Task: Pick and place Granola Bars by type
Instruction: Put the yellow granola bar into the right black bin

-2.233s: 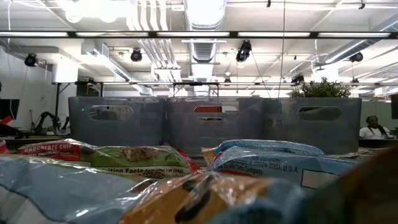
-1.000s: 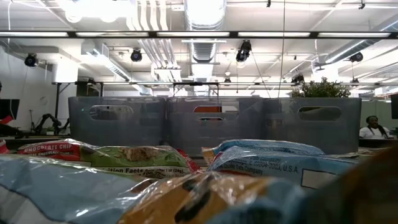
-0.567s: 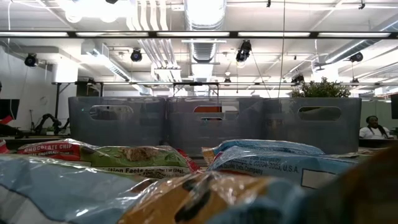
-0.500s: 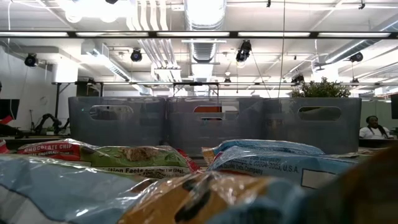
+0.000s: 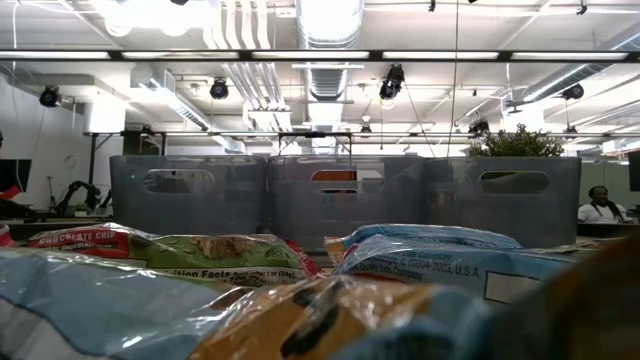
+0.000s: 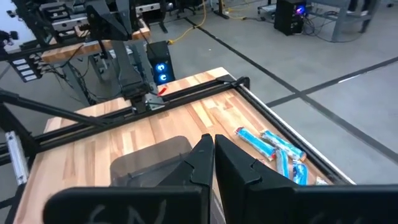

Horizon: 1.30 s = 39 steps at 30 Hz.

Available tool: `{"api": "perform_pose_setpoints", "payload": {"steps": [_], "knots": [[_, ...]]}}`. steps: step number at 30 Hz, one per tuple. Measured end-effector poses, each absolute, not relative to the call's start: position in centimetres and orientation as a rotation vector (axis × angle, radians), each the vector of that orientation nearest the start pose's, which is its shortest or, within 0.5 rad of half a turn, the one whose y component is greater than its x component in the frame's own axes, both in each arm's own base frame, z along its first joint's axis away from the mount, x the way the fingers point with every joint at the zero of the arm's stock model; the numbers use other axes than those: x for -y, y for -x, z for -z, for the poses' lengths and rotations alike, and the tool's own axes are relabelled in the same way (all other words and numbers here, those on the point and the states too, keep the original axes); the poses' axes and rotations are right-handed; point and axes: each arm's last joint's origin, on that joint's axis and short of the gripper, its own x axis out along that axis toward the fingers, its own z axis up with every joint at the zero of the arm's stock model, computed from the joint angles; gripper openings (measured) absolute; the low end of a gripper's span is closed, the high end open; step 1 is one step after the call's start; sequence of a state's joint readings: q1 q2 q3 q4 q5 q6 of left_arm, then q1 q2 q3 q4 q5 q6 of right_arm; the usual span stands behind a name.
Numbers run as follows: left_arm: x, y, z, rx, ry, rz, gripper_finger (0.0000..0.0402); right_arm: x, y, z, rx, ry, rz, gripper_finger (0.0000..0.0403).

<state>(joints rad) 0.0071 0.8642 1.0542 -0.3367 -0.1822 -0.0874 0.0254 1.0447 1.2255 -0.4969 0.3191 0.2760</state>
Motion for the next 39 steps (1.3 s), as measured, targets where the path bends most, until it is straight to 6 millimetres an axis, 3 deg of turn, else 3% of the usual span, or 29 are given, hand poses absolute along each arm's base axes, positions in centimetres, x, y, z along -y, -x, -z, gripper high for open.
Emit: {"api": "perform_pose_setpoints", "payload": {"steps": [18,28,33,39], "knots": [[-0.6,-18.3,-38.7,-0.172,0.109,-0.195,0.0000,0.4,-20.9,-40.2,-0.282,-0.196,0.335,0.0009],[-0.6,-19.3,-38.1,-0.208,0.112,-0.195,0.0000,1.7,-20.9,-39.7,-0.269,-0.267,0.459,0.0010],[-0.6,-19.3,-38.1,-0.207,0.112,-0.195,0.0000,3.1,-20.7,-39.7,-0.255,-0.281,0.531,0.0036],[-0.6,-19.2,-38.1,-0.206,0.112,-0.199,0.0000,4.7,-20.5,-39.8,-0.251,-0.330,0.543,0.0102]]}}
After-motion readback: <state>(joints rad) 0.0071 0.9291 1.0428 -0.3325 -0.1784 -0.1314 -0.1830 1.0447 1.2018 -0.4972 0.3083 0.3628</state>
